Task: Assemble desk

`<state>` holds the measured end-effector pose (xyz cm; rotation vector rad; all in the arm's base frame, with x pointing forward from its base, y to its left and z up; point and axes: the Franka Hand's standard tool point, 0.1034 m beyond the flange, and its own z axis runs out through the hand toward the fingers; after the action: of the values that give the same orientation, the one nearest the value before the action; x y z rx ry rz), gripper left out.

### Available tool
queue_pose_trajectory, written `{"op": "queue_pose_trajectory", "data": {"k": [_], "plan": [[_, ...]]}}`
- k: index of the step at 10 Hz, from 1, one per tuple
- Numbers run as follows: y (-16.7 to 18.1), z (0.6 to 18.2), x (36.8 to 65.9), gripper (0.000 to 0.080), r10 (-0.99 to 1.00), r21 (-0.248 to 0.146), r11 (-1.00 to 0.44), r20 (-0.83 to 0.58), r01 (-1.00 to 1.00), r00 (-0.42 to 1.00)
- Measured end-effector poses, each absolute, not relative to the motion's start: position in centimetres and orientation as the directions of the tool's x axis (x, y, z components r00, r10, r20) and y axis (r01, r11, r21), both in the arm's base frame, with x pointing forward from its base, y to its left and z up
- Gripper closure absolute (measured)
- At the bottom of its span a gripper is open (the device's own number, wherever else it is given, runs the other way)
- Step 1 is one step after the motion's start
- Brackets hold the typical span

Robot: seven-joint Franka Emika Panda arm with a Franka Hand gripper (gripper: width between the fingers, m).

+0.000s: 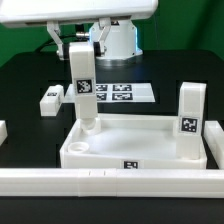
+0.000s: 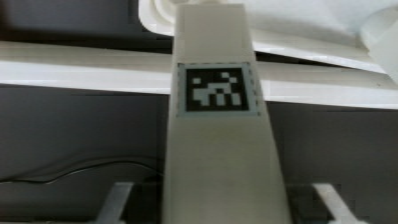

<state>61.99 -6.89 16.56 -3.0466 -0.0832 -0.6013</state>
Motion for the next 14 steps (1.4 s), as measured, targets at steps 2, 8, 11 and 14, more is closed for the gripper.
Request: {"op": "queue_pose_trajectory", "data": {"k": [2,8,11,14], "plan": [[-6.9,16.4,61.9,0.0509,0.045,-0.024,-0.998,0.378,0.059,0.925],[-8.8,15.3,62.7,0.0509,0.034,-0.011,-0.999,0.375,0.041,0.926],[-8.7,15.1,62.7,0.0509,0.034,-0.009,-0.999,0.374,0.04,0.927],[-8.3,14.5,62.6,0.0509,0.035,-0.011,-0.999,0.368,0.042,0.929]]}}
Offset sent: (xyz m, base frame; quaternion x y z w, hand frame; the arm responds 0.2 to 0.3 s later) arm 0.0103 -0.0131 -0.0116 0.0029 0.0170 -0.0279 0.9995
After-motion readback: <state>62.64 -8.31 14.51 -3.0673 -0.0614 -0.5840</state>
